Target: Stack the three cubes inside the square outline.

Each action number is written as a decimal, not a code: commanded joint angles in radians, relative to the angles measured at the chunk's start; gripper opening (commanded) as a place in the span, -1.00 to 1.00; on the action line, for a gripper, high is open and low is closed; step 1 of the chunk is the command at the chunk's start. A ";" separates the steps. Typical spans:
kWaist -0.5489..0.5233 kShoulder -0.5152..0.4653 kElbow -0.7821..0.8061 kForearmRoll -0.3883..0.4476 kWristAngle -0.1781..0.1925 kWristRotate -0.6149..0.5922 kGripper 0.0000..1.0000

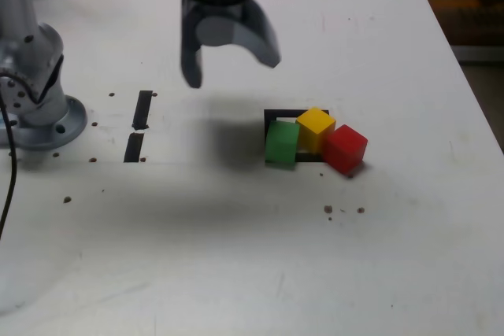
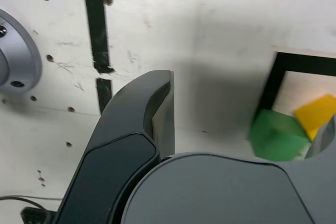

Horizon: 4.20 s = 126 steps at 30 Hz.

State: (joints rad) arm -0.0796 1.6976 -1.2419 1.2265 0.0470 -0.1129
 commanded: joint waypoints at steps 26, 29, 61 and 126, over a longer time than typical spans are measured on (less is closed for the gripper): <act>-0.006 0.371 -0.595 0.265 -0.037 -0.037 0.97; -0.026 0.409 -0.684 0.315 -0.044 -0.076 0.97; -0.221 0.578 -0.962 0.397 -0.145 -0.505 0.94; -0.097 0.668 -0.852 0.283 -0.260 -0.434 0.92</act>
State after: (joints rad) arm -0.1815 2.3629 -2.0997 1.5162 -0.2099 -0.5515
